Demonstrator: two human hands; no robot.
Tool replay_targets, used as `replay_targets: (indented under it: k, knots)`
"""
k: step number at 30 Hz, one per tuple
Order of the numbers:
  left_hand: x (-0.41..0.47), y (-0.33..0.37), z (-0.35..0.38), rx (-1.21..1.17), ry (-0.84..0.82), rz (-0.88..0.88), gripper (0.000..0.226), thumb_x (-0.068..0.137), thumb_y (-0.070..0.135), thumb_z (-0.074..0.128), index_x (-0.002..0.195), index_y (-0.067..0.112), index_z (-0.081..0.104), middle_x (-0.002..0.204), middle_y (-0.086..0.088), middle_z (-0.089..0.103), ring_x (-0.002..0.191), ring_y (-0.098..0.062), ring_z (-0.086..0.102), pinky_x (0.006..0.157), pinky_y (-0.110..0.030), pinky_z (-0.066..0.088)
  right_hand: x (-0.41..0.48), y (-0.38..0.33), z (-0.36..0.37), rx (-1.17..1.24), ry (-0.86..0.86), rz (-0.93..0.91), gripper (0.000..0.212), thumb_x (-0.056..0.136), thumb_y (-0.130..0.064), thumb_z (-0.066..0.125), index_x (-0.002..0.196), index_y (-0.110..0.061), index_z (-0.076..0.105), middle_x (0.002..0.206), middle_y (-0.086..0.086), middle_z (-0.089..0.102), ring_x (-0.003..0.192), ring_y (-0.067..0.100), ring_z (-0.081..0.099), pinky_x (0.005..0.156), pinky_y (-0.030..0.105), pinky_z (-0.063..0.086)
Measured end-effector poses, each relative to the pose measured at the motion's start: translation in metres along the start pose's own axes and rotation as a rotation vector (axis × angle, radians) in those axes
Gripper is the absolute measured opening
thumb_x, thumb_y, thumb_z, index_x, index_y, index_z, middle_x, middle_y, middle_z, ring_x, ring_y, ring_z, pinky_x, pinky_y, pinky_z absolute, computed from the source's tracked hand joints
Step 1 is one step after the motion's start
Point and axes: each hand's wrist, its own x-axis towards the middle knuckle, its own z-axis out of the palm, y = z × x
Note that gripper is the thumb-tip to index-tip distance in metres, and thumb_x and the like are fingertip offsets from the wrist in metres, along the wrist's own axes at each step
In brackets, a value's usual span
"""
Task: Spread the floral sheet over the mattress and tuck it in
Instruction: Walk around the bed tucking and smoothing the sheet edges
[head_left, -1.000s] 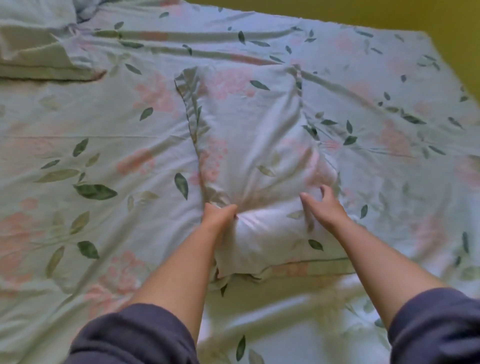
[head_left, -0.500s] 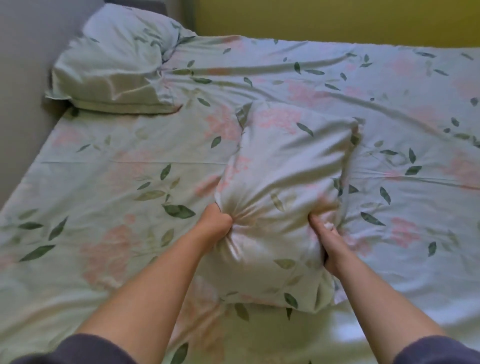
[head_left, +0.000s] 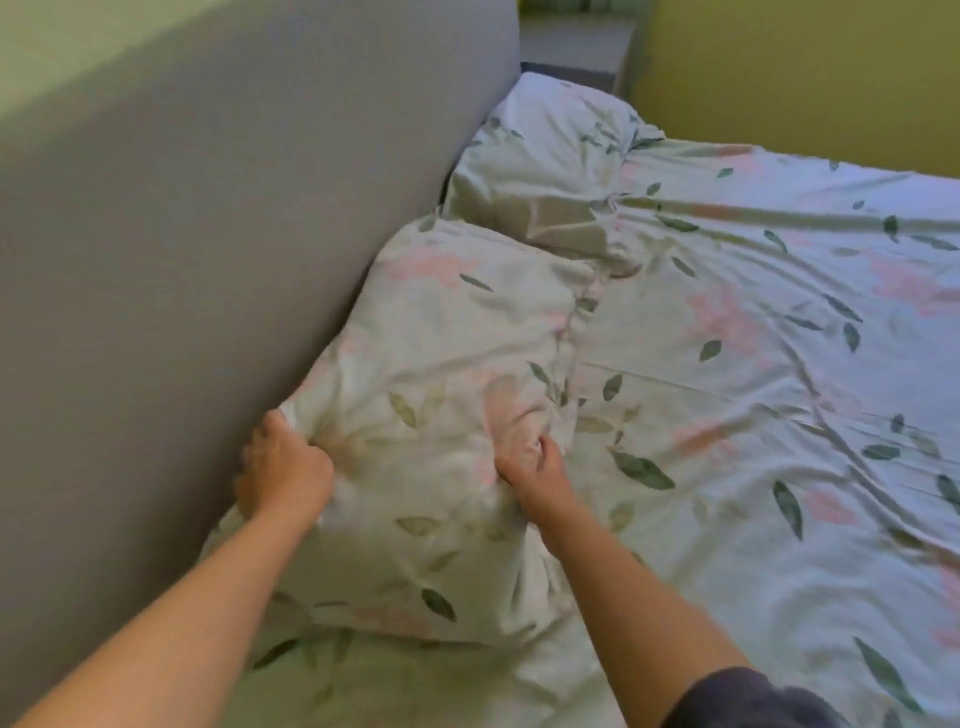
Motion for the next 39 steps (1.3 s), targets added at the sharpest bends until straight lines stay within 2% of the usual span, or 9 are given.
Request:
replay_targets:
  k: [6,12,16,26,29,33,35,37,39]
  knots:
    - [-0.001,-0.091,0.059,0.381,-0.281,0.277,0.078,0.087,0.035,0.052,0.151,0.028,0.007,0.159,-0.010,0.000,0.146,-0.030,0.003,0.113,-0.052,0.019,-0.007,0.072,0.064,-0.196,-0.291,0.176,0.079,0.090,-0.038,0.062,0.151,-0.030,0.012,0.152,0.000,0.030,0.127,0.026,0.045,0.069,0.032,0.054]
    - [-0.050,-0.109,0.083,0.422,-0.301,0.349,0.081,0.086,0.031,0.048,0.152,0.020,0.002,0.159,-0.012,-0.005,0.146,-0.028,-0.004,0.116,-0.053,0.010,-0.044,0.145,-0.010,-0.897,-0.306,0.114,0.060,0.090,-0.042,0.060,0.141,-0.014,0.042,0.139,0.007,0.050,0.122,0.022,0.052,0.100,0.034,0.043]
    - [-0.121,-0.118,0.099,0.475,-0.362,0.449,0.088,0.086,0.037,0.053,0.151,0.015,-0.002,0.158,-0.015,-0.010,0.146,-0.032,-0.007,0.116,-0.052,0.017,-0.082,0.186,-0.050,-1.140,-0.390,-0.011,0.052,0.087,-0.038,0.065,0.134,-0.021,0.050,0.149,0.001,0.036,0.131,0.020,0.042,0.108,0.032,0.036]
    - [-0.390,-0.176,0.203,0.464,-0.730,0.567,0.087,0.087,0.056,0.048,0.151,0.027,-0.002,0.157,-0.012,-0.020,0.145,-0.032,-0.017,0.114,-0.059,0.009,-0.191,0.293,-0.176,-1.510,-0.574,-0.268,0.083,0.081,-0.052,0.065,0.149,-0.039,0.020,0.161,-0.012,-0.003,0.148,0.014,0.003,0.117,0.047,0.023]
    - [-0.449,-0.169,0.216,0.448,-0.687,0.641,0.082,0.088,0.055,0.051,0.151,0.027,0.007,0.159,-0.012,-0.011,0.146,-0.032,-0.009,0.116,-0.053,0.013,-0.225,0.321,-0.234,-1.568,-0.538,-0.298,0.082,0.083,-0.043,0.066,0.149,-0.038,0.016,0.160,-0.009,0.003,0.147,0.017,0.012,0.110,0.044,0.036]
    - [-0.500,-0.152,0.235,0.445,-0.654,0.751,0.058,0.088,0.035,0.060,0.140,0.024,0.038,0.149,-0.010,0.030,0.138,-0.031,0.025,0.105,-0.045,0.030,-0.250,0.359,-0.283,-1.716,-0.481,-0.487,0.073,0.052,-0.042,0.090,0.117,-0.030,0.059,0.130,0.003,0.057,0.109,0.025,0.062,0.066,0.037,0.056]
    - [-0.509,-0.142,0.246,0.429,-0.582,0.731,0.043,0.069,0.025,0.078,0.109,0.024,0.064,0.116,-0.007,0.059,0.109,-0.030,0.054,0.081,-0.040,0.046,-0.249,0.373,-0.290,-1.733,-0.361,-0.528,0.054,0.051,-0.032,0.092,0.099,-0.027,0.067,0.110,0.003,0.064,0.089,0.025,0.066,0.053,0.034,0.051]
    - [-0.502,-0.131,0.249,0.440,-0.550,0.732,0.039,0.046,0.018,0.088,0.078,0.021,0.067,0.084,-0.004,0.062,0.078,-0.027,0.059,0.061,-0.036,0.046,-0.240,0.372,-0.285,-1.707,-0.301,-0.580,0.040,0.057,-0.018,0.087,0.092,-0.024,0.067,0.101,0.003,0.061,0.081,0.025,0.061,0.052,0.034,0.046]
    - [-0.503,-0.127,0.254,0.425,-0.484,0.736,0.031,0.056,0.010,0.081,0.081,0.018,0.065,0.087,-0.006,0.060,0.082,-0.029,0.057,0.065,-0.037,0.044,-0.236,0.378,-0.281,-1.727,-0.270,-0.662,0.037,0.053,-0.006,0.081,0.084,-0.019,0.066,0.093,0.004,0.058,0.075,0.025,0.057,0.053,0.034,0.042]
